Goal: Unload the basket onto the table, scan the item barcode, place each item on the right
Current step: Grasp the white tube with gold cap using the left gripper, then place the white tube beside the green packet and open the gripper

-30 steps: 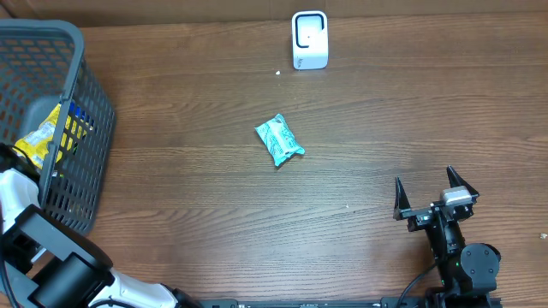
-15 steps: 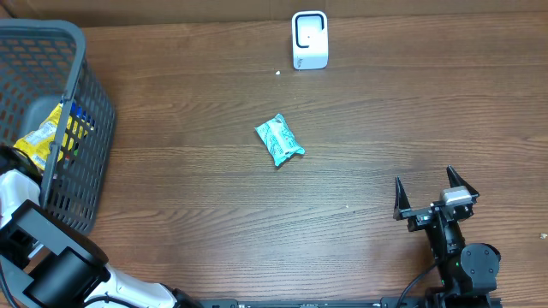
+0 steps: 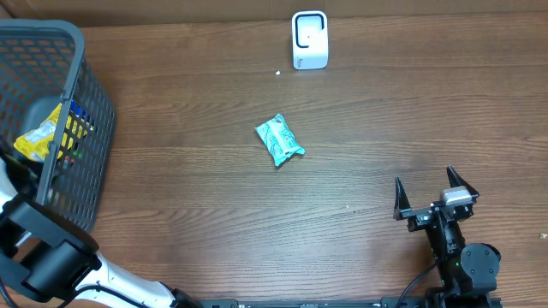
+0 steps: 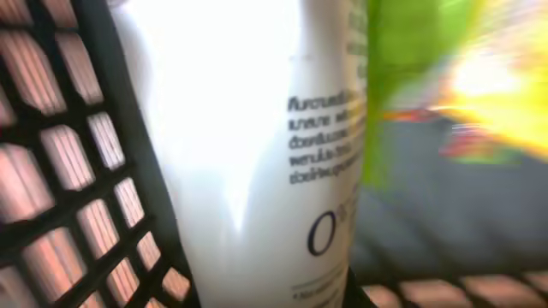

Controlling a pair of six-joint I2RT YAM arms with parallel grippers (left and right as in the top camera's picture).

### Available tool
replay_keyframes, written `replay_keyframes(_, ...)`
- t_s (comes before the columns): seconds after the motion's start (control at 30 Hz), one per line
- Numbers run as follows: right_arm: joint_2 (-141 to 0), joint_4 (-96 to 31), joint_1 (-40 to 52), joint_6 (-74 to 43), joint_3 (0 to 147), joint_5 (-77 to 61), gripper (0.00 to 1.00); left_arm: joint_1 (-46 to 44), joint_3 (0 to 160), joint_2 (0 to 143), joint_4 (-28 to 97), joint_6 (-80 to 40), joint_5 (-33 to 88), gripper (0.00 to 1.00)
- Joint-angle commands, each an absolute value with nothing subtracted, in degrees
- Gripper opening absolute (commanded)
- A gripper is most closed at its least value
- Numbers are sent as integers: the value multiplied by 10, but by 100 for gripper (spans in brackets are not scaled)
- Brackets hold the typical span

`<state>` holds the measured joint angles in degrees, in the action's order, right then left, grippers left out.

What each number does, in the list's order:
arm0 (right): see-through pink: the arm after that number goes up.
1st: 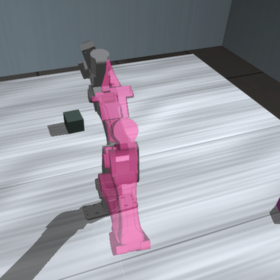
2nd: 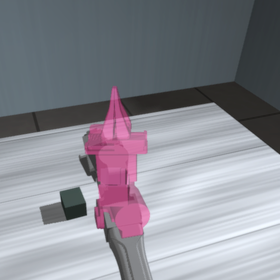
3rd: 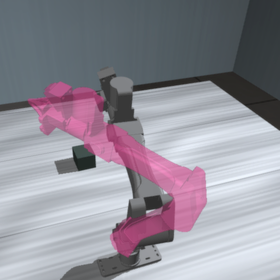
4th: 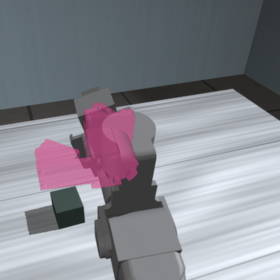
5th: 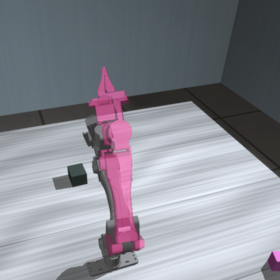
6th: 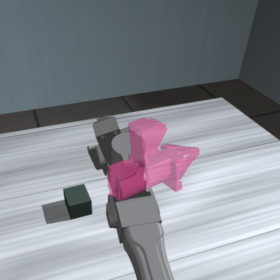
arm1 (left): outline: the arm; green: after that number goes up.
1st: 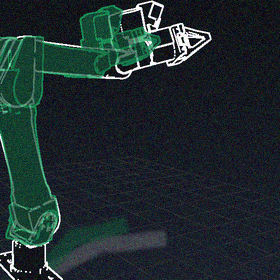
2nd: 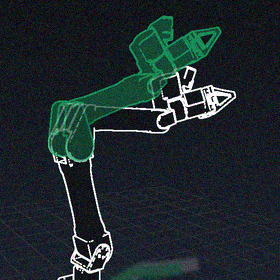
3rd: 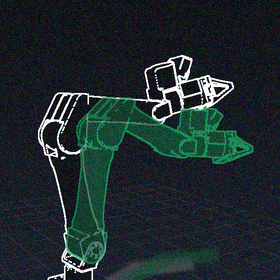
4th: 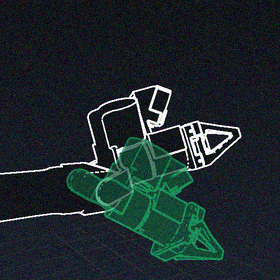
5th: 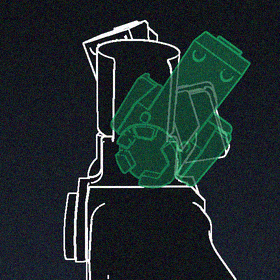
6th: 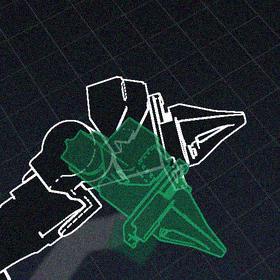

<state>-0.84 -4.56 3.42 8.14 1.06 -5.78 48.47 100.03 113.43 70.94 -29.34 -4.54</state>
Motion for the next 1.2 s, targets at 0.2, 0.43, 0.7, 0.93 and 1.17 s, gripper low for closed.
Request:
replay_keyframes(0.2,-2,-43,37,79,4,-61,100,458,1329,1116,859,-179,51,4)
replay_keyframes(0.43,-2,-43,37,79,4,-61,100,409,1515,1115,934,-101,158,4)
replay_keyframes(0.7,-2,-43,37,79,4,-61,100,244,1586,1108,968,19,251,4)
replay_keyframes(0.93,-2,-43,37,79,4,-61,100,77,1463,1109,968,12,206,4)
replay_keyframes(1.17,-2,-43,37,79,4,-61,100,-23,1249,1109,954,11,210,4)
